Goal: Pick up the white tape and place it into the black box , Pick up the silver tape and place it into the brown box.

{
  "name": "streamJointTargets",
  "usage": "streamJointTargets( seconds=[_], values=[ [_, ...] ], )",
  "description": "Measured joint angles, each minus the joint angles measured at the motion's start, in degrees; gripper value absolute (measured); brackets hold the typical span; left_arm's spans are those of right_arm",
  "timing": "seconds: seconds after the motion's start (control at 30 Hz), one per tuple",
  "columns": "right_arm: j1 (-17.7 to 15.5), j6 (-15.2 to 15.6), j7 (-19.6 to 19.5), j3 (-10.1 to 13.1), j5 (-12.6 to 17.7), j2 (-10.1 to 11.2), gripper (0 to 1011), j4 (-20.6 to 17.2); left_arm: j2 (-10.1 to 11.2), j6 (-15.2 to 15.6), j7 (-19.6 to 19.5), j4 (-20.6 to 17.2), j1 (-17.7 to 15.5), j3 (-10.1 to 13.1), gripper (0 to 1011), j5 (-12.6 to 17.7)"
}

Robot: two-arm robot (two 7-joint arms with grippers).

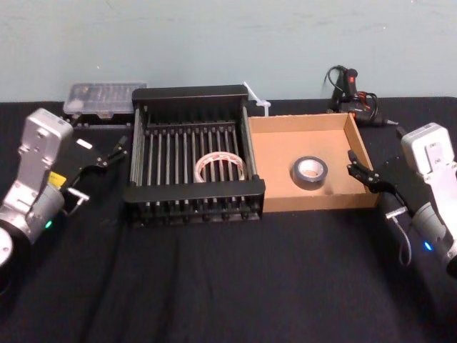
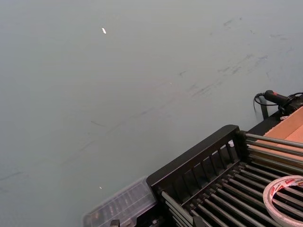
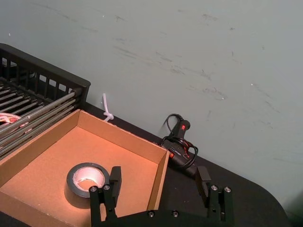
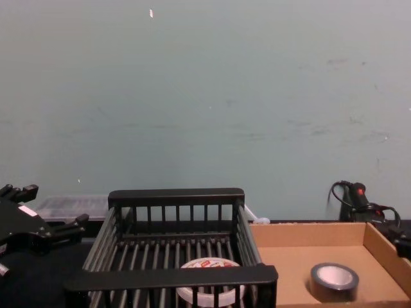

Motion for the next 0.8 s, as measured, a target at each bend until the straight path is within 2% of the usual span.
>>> streamJointTargets(
  seconds=[0.8],
  values=[
    [0.1, 0.1, 0.2, -0.1, 0.3, 0.2, 1002, -0.1, 0.0, 0.0, 0.0, 0.0, 0.0, 0.0, 1001, 0.0]
  ],
)
